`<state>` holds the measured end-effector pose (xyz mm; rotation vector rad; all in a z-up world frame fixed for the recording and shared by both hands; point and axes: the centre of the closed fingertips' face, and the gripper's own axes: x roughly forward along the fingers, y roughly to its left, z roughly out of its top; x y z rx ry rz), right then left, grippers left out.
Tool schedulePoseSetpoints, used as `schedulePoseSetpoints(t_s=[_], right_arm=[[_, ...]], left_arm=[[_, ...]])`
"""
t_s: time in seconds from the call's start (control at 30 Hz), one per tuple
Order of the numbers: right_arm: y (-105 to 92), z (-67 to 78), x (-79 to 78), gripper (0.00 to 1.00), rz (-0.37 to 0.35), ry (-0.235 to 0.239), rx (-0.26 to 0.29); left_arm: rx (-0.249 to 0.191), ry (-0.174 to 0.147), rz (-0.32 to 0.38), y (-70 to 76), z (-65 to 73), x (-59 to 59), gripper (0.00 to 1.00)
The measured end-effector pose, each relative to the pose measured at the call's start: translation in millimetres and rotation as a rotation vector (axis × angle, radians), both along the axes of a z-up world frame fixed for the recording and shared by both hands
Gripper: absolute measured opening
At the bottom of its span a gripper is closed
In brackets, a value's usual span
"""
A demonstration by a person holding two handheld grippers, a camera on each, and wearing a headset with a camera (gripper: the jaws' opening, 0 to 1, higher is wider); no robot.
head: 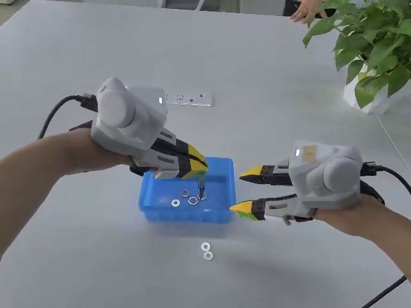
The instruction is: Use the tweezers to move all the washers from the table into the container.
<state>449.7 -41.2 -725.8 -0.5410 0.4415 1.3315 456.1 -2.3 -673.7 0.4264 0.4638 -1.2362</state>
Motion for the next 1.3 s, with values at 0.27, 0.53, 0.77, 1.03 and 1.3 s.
schedulePoseSetpoints(t_s=[0.27,0.53,0.77,1.03,1.3], right_arm=[[-10.9,3.1,-9.2,0.42,-0.036,0.005,-0.002],[-19.7,2.5,-21.0,0.49,-0.067,0.023,-0.002],[-25.3,0.9,-29.8,0.54,-0.088,0.041,0.003],[-27.1,0.2,-37.9,0.60,-0.097,0.057,0.011],[-27.7,0.7,-43.6,0.64,-0.099,0.063,0.014]], left_arm=[[0.003,-0.014,0.010,1.9,15.1,-5.5,0.05],[0.030,-0.018,0.021,5.9,22.5,-14.7,0.05],[0.042,-0.022,0.024,9.4,28.7,-24.3,0.05],[0.046,-0.027,0.014,7.3,32.2,-34.3,0.05],[0.044,-0.028,-0.004,3.3,32.9,-44.7,0.05]])
